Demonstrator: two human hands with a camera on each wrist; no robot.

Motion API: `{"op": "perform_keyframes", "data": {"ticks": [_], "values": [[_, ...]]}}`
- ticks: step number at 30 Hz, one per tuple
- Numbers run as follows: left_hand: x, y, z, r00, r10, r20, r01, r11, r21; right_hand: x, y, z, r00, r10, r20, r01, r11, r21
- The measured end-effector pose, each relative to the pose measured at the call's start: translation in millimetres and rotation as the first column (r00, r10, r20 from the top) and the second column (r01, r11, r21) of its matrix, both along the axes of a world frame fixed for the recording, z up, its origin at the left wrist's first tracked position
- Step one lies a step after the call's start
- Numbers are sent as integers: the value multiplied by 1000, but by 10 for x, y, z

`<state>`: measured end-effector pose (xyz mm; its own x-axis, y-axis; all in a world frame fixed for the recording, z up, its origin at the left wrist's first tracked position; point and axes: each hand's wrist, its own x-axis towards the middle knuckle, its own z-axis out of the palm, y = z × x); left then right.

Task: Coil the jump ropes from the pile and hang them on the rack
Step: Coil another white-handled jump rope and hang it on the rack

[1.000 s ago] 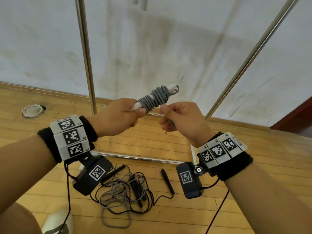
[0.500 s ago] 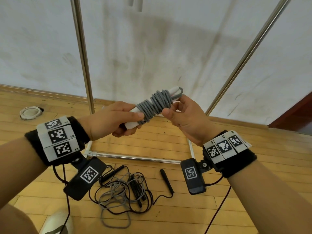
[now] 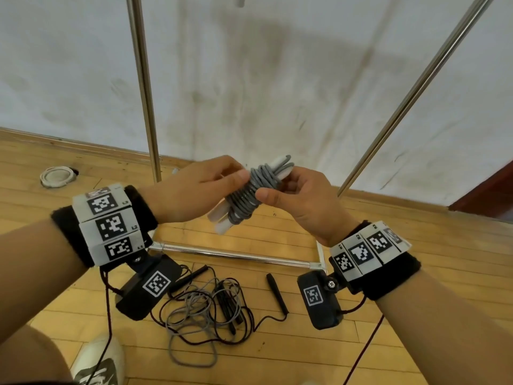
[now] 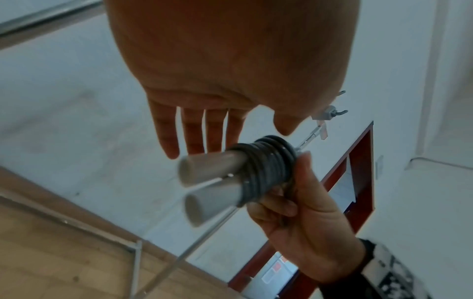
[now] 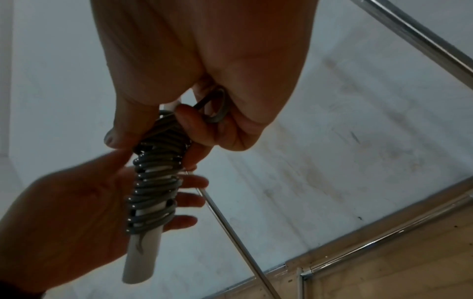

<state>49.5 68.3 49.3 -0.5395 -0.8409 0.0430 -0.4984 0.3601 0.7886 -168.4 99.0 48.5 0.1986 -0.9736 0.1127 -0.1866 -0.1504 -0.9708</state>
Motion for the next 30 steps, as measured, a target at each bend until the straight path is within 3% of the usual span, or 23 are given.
{"op": "perform_keyframes", "data": {"ticks": [5, 12, 19, 24, 30], "values": [[-113, 159, -15, 979, -121, -162, 153, 967, 205, 177, 62, -102, 997, 11, -77, -14, 999, -39], [-33, 54, -50, 983, 7, -182, 33, 975, 218, 76, 19, -50, 973, 170, -155, -156, 983, 97], [5, 6, -103, 995, 46, -86, -28, 978, 207, 44, -54, -75, 988, -128, -90, 125, 992, -37], [14, -20, -111, 996, 87, 15, -88, 983, 161, 85, -53, -130, 991, -129, -35, 127, 990, -54], [-6, -25, -118, 997, 75, 27, -78, 985, 157, 123, -50, -205, 979, -194, 68, 197, 980, -37]]}}
